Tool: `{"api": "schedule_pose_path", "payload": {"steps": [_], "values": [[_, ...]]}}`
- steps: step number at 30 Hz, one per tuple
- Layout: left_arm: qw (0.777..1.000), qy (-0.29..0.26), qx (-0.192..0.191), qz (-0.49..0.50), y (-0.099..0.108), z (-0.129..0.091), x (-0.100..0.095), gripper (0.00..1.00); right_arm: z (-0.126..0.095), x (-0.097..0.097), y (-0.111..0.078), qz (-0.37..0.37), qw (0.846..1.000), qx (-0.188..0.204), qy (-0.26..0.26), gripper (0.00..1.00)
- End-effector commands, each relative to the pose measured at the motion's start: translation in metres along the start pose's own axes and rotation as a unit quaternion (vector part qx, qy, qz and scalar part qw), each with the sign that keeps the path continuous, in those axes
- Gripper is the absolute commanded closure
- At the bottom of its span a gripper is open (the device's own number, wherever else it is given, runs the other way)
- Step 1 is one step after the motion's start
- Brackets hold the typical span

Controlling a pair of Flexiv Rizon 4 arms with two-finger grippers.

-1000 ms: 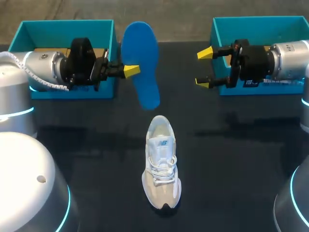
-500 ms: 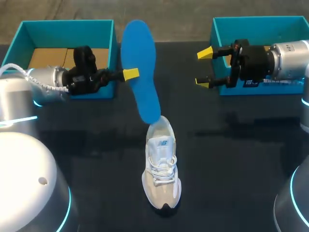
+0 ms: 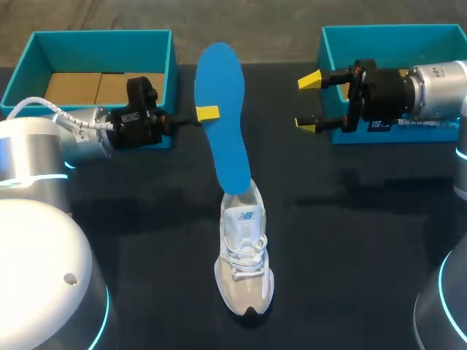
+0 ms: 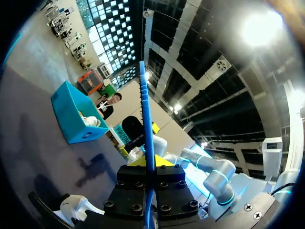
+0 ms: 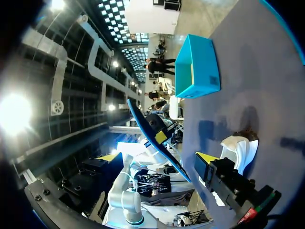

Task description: Take the shoe out of the shoebox, open the shoe tongue, remove and reinsert the insole, then place the shoe into the shoebox

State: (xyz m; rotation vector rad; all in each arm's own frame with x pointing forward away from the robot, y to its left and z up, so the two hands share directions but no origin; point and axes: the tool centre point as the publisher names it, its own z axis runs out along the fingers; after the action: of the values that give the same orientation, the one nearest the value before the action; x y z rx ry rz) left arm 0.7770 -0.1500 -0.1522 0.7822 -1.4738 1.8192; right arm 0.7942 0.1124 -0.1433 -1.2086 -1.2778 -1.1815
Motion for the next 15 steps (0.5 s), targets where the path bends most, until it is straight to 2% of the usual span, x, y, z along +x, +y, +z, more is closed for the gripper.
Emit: {"api": "schedule_pose_path", "payload": {"steps": [1,10,15], "values": [[1.000,-0.003,0.001,-0.006,0.002,0.002,-0.004,1.00,0.001,-0.001,0.000,0.000,1.000,-0.001,0.000,0.00],[0.997,-0.006,0.017,-0.075,0.007,0.001,-0.027,1.00,0.001,-0.001,0.000,0.000,1.000,-0.001,0.000,0.00],[0.994,-0.004,0.022,-0.108,0.007,0.002,-0.031,1.00,0.001,-0.001,0.000,0.000,1.000,-0.001,0.000,0.00]]}}
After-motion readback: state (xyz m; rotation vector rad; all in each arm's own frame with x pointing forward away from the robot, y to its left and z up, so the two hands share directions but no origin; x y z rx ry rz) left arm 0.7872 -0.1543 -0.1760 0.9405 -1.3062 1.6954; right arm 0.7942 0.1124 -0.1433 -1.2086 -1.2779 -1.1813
